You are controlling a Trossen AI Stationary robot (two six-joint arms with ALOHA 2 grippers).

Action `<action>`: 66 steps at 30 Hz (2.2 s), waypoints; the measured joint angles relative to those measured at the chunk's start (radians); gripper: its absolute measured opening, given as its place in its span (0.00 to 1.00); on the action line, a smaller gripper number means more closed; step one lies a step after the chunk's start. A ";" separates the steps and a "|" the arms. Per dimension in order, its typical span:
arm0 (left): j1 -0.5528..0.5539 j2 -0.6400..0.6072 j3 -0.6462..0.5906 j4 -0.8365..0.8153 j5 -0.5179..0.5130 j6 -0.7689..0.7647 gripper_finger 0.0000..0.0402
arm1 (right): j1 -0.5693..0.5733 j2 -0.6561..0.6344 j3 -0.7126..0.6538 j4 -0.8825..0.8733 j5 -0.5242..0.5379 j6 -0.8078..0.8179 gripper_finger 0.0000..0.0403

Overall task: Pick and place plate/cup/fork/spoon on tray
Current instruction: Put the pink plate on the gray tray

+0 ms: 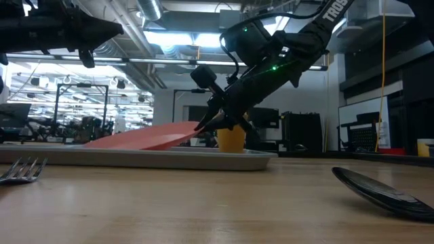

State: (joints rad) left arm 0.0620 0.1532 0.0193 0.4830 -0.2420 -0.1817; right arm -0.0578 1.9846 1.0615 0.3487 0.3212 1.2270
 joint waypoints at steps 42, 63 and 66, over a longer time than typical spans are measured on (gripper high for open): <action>0.000 0.000 0.000 0.000 0.000 0.000 0.00 | 0.002 0.000 0.000 0.005 0.052 0.122 0.03; 0.000 0.000 0.000 0.000 0.000 0.000 0.00 | 0.011 0.000 0.000 -0.025 0.096 0.182 0.05; 0.000 0.000 0.000 0.000 0.000 0.001 0.00 | 0.014 0.000 0.000 -0.025 0.095 0.181 0.05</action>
State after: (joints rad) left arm 0.0624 0.1532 0.0193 0.4828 -0.2421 -0.1811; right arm -0.0443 1.9842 1.0615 0.3235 0.4165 1.4080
